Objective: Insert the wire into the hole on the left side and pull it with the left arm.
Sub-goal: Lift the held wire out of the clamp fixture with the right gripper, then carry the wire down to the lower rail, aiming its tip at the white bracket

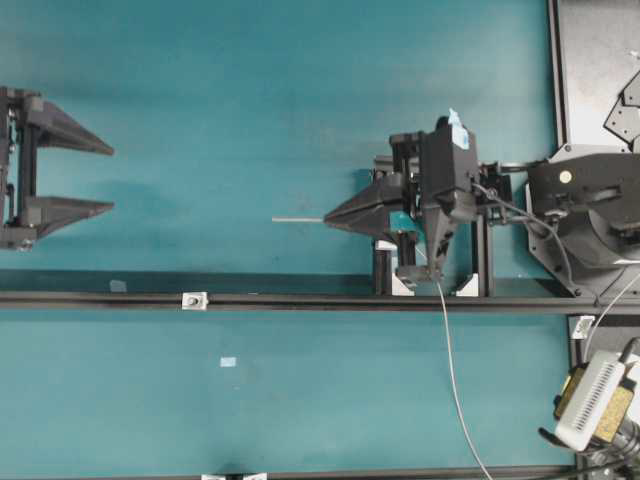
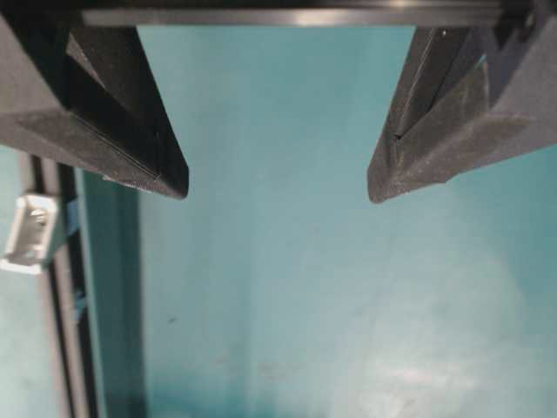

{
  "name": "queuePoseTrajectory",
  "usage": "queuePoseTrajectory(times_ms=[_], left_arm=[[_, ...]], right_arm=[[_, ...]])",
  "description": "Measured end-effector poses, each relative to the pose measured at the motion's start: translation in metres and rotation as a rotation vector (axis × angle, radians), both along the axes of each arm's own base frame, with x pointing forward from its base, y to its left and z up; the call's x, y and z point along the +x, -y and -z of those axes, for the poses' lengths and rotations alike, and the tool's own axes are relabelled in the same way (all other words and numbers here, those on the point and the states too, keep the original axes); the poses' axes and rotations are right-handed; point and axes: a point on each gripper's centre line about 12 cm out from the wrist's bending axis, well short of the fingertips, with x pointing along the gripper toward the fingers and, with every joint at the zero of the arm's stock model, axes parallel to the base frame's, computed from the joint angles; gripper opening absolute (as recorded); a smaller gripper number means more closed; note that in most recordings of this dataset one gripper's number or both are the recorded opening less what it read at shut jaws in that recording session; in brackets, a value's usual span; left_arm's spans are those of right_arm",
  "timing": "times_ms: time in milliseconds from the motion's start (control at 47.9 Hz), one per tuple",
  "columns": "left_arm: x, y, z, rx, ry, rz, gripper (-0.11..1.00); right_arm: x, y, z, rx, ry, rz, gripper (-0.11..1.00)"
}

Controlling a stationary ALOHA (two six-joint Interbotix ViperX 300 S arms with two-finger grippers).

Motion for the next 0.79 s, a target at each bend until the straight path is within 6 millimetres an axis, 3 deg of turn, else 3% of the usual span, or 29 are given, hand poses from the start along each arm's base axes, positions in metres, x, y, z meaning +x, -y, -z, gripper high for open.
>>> queuePoseTrajectory(times_ms=[292,793], left_arm=[[0.008,0.014,0.017,0.002,0.044,0.052,0.64],[0.017,0.046,0.044,0.001,0.117,0.159,0.64]], right_arm=[[0.001,-0.020,0.009,0.031,0.089,-0.045,0.00],[0.041,-0.052,0.057,-0.037,0.088,-0.057,0.00]])
